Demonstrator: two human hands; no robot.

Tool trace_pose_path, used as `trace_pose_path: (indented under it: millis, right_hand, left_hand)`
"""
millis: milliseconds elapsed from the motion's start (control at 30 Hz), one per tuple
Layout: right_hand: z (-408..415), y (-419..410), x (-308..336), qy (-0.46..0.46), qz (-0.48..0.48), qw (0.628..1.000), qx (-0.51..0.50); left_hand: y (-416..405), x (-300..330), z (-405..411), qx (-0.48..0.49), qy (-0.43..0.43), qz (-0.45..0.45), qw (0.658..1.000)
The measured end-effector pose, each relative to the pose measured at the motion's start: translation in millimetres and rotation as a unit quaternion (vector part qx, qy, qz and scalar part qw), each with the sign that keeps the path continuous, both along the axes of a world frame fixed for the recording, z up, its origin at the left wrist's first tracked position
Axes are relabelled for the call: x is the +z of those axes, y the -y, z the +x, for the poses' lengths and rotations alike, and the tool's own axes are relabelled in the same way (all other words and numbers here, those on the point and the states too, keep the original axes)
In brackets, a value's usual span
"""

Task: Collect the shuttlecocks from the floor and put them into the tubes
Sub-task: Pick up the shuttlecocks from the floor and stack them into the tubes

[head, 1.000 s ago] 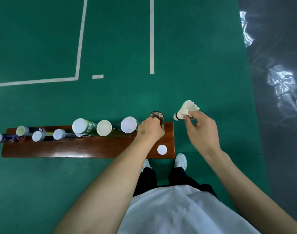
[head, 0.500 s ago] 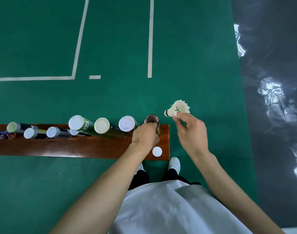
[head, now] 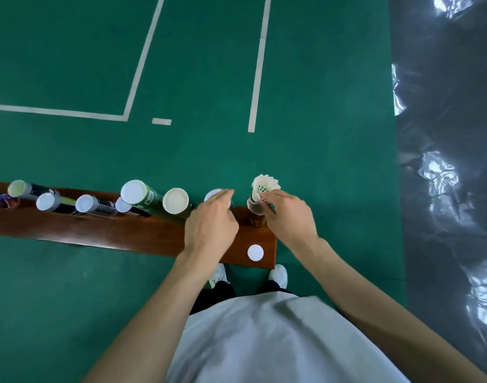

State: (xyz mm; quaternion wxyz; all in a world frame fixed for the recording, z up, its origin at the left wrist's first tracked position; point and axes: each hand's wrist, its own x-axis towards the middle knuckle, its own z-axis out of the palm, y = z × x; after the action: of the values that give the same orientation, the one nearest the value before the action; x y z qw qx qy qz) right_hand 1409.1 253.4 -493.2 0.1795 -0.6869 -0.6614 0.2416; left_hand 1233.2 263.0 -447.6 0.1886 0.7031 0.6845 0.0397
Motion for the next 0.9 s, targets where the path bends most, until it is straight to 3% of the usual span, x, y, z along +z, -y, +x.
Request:
trace_pose_path:
  millis: [100,200,667,900]
  right_hand:
    - [-8,-6,-22,0.102,-0.082,0.988,0.086]
    - [-14,-9,-40,0.162,-0.137,0.971,0.106]
    - [-49,-27,-59,0.276,-0.210,0.935,0.071]
    - [-48,-31,-54,0.273,-0.224,0.933,0.073]
  left_hand:
    - [-2,3,-10,0.030,0.015,0.007,0.999]
    - [-1,4,-18,0.045,0.027,0.015,0.999]
    - [14,6,-32,0.060,0.054,-0.063,0.995]
    - [16,13,-31,0.035,0.135,-0.026,0.990]
